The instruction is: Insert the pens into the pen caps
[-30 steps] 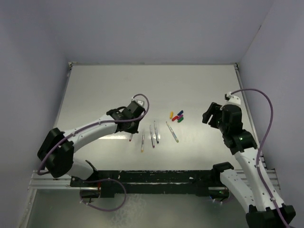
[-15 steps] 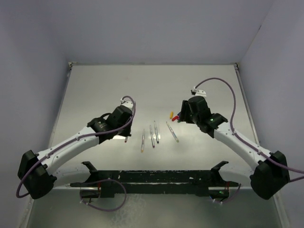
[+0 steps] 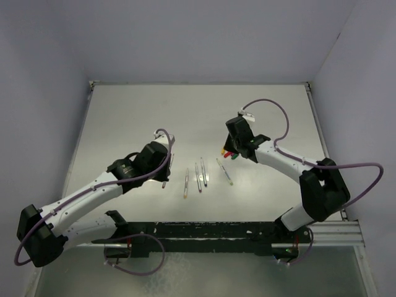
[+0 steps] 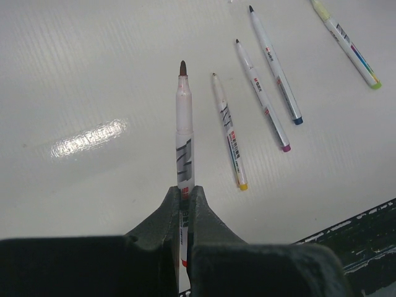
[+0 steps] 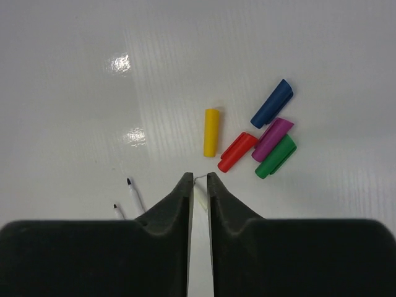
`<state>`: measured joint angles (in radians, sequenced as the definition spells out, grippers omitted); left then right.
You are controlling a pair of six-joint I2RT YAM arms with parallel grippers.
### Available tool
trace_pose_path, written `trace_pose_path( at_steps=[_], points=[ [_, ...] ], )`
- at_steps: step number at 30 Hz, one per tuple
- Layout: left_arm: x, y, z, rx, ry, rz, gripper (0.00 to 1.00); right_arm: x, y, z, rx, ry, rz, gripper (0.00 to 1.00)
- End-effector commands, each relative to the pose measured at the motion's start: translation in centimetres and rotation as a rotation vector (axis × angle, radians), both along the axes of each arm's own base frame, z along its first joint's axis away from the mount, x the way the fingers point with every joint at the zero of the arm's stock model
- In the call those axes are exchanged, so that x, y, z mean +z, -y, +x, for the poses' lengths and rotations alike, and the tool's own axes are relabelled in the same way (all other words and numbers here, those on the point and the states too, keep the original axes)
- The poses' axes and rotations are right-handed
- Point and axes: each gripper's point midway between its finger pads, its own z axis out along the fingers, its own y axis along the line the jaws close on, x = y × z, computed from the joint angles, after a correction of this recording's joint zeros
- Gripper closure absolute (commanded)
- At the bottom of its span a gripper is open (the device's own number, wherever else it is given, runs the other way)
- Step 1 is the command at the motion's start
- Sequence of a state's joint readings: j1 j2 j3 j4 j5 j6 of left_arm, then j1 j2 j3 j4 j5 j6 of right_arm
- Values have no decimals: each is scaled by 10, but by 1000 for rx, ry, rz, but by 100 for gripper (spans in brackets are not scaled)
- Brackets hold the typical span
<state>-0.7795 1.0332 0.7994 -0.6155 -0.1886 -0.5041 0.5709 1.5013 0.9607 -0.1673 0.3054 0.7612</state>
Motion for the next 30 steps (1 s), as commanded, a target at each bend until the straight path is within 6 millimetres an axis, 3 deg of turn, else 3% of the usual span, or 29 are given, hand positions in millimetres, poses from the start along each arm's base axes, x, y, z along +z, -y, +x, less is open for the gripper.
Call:
trace_pose_path(
  at_steps=[1,9,16,27,30],
  points=[
    [8,8,3,-33,34,-25,100,16,-17,23,-86,47,91,92],
    [2,8,0,-52,26,-9,100,0,-20,26,-130,6,83,81],
    [-3,12,-2,-64,16,-17,100,-16,-6,17,-211,-44,49,69],
    [-14,15,-7,-91,-10,-12,100,-36,-2,8,-265,-90,63,77],
    [-15,16,-8,-100,-6,-18,100,-52,6,-4,-276,-129,39,77]
  ],
)
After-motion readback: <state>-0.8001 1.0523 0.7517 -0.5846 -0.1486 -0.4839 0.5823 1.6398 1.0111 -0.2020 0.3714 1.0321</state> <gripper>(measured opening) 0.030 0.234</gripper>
